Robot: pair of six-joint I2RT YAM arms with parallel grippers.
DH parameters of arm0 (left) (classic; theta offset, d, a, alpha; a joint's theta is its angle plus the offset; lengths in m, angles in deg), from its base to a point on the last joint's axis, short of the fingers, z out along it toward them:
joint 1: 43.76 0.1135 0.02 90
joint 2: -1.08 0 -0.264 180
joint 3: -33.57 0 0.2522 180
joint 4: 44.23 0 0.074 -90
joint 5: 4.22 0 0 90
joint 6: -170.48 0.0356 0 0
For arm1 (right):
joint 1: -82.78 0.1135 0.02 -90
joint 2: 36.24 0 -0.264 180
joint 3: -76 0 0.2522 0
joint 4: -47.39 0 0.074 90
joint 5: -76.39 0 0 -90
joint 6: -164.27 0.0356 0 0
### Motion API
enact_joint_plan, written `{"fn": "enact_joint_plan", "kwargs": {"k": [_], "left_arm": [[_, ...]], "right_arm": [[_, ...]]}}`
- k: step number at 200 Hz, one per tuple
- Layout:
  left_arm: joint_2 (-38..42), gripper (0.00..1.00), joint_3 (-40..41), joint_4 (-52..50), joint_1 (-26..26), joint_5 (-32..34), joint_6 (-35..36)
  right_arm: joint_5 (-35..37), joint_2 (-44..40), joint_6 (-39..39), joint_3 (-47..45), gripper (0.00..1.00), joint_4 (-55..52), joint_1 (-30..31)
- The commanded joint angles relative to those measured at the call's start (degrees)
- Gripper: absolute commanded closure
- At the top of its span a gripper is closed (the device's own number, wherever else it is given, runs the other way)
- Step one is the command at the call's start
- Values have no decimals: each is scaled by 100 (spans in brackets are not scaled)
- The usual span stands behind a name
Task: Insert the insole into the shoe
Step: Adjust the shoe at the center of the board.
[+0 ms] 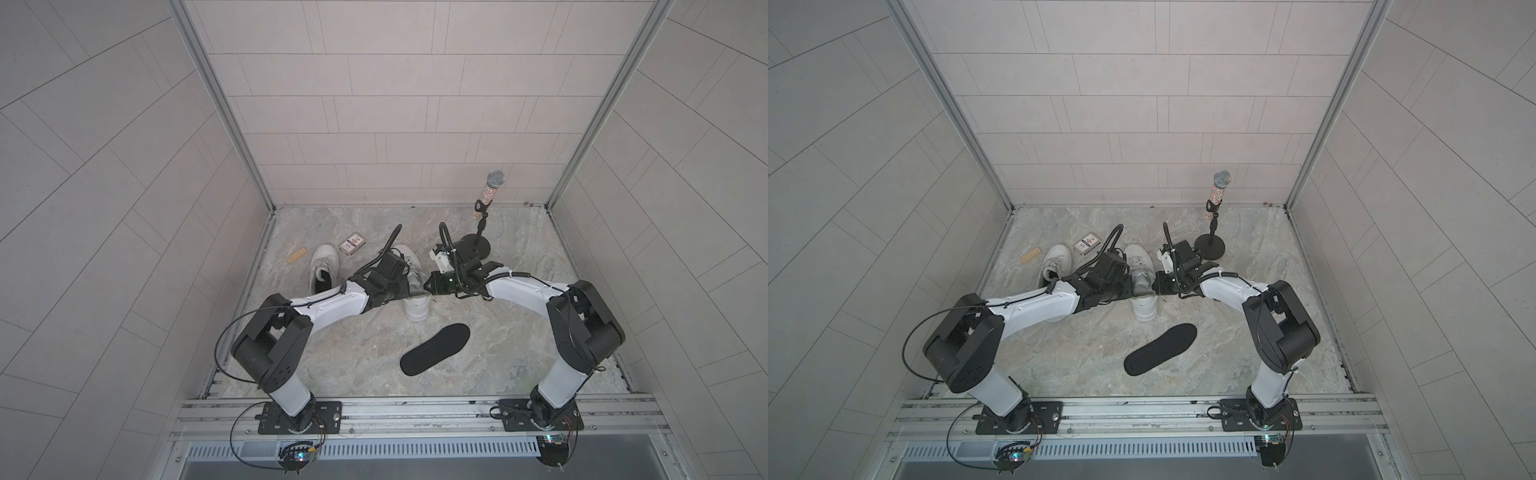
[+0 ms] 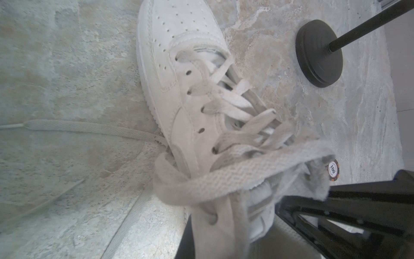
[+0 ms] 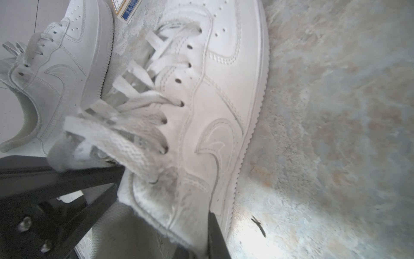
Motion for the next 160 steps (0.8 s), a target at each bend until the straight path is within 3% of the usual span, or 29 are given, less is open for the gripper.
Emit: {"fn": "enact_joint_plan", "kwargs": {"k": [1, 18, 49, 83, 131, 160], "left_arm": [[50, 100, 108, -1245, 384, 609, 276], [43, 94, -203, -1351, 294, 308, 634], [60, 77, -746, -1981, 57, 319, 1314], [246, 66, -1126, -2587, 11, 127, 2034], [346, 70, -1889, -3269, -757, 790, 3496], [82, 73, -2235, -3399, -1065, 1178, 3815]], "right_arm": [[917, 28, -133, -237, 90, -801, -333], [884, -141, -207, -136, 84, -861, -157], [583, -264, -103, 52, 66, -947, -26], [442, -512, -5, 113, 58, -931, -43], [352, -1018, 96, 18, 55, -1002, -274], [267, -1210, 138, -66, 53, -990, -493]]}}
